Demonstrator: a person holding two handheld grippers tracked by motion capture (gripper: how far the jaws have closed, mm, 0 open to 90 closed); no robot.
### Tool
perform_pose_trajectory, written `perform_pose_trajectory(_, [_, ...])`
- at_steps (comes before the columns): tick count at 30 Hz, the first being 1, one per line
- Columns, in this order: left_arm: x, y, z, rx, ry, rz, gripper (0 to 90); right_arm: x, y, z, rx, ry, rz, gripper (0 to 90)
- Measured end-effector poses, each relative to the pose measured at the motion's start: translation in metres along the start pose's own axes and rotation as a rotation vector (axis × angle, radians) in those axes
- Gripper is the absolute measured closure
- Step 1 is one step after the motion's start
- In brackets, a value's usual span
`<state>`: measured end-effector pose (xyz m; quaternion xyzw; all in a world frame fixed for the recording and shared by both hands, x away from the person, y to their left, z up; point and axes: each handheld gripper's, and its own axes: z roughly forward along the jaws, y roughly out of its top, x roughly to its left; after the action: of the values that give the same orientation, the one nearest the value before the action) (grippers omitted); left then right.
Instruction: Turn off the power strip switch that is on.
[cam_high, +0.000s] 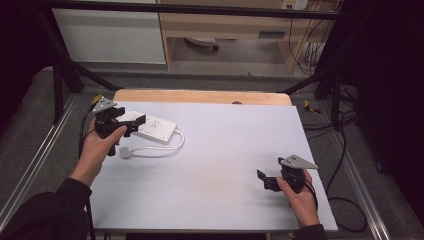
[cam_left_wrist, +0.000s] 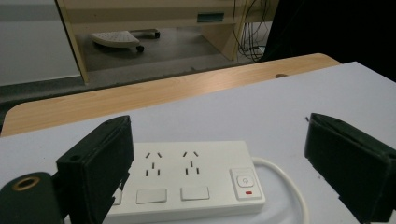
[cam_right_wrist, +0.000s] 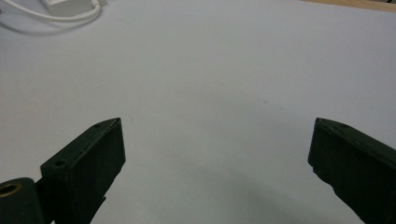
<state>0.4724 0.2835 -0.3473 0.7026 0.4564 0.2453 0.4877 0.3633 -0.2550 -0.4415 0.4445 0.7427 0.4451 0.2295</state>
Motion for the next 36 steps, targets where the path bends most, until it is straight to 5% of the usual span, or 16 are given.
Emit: perform_pose_trajectory(36, [0.006, -0.012, 0.030, 0.091, 0.027, 0.012, 11.1, -0.001, 0.000, -0.001, 0.005, 0.001, 0.006, 4.3])
